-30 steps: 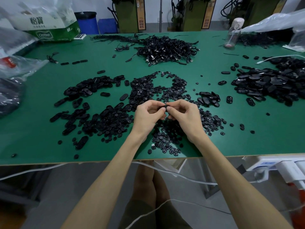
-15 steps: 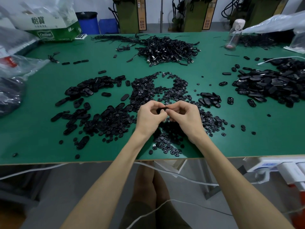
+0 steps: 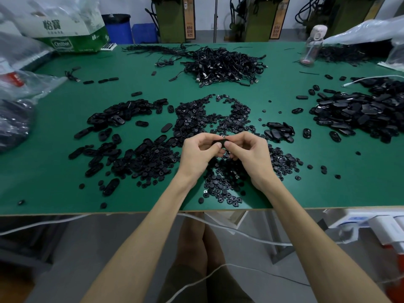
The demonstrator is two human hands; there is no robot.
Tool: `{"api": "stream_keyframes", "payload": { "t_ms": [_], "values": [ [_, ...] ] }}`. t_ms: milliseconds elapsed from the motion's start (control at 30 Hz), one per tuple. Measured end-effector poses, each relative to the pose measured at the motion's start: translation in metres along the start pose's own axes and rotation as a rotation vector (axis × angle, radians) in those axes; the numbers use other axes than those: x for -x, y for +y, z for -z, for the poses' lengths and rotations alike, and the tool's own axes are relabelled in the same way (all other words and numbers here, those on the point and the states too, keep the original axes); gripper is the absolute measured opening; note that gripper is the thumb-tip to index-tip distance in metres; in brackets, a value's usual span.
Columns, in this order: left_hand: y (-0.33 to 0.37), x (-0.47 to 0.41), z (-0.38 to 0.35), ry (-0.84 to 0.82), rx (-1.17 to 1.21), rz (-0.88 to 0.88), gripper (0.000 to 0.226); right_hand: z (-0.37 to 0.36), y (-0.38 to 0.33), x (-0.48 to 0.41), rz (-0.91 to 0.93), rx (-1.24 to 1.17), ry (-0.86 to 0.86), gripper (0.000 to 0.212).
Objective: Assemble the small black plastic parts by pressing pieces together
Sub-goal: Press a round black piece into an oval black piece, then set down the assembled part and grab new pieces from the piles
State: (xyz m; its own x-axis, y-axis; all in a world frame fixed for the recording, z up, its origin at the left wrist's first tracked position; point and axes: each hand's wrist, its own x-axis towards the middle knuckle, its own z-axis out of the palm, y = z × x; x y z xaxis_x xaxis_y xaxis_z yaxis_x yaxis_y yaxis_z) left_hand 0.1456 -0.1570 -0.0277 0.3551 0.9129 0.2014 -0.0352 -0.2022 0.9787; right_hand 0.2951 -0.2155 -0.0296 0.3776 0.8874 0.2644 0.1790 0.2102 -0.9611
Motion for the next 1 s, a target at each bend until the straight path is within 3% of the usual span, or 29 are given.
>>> {"api": "stream_keyframes", "payload": {
  "t_ms": [367, 467, 567, 667, 767, 1000],
  "values": [
    [-0.001, -0.001, -0.001, 0.019, -0.05, -0.024, 0.016, 0.0, 0.0, 0.001, 0.002, 0.034, -0.003, 0.013],
    [0.002, 0.0, -0.004, 0.064, -0.266, -0.124, 0.016, 0.0, 0.002, -0.001, -0.015, 0.01, 0.073, 0.018],
    [0.01, 0.008, -0.011, 0.091, -0.516, -0.283, 0.017, 0.004, 0.004, -0.003, -0.059, -0.099, 0.258, 0.019],
    [0.015, 0.015, -0.018, 0.034, -0.682, -0.391, 0.02, 0.007, 0.005, -0.006, -0.103, -0.211, 0.437, 0.019],
    [0.015, 0.016, -0.016, -0.032, -0.812, -0.44, 0.021, 0.006, 0.007, -0.009, -0.156, -0.253, 0.48, 0.021],
    [0.014, 0.013, 0.018, -0.057, -0.864, -0.304, 0.023, 0.007, 0.005, -0.008, -0.213, -0.222, 0.448, 0.064]
  ]
}}
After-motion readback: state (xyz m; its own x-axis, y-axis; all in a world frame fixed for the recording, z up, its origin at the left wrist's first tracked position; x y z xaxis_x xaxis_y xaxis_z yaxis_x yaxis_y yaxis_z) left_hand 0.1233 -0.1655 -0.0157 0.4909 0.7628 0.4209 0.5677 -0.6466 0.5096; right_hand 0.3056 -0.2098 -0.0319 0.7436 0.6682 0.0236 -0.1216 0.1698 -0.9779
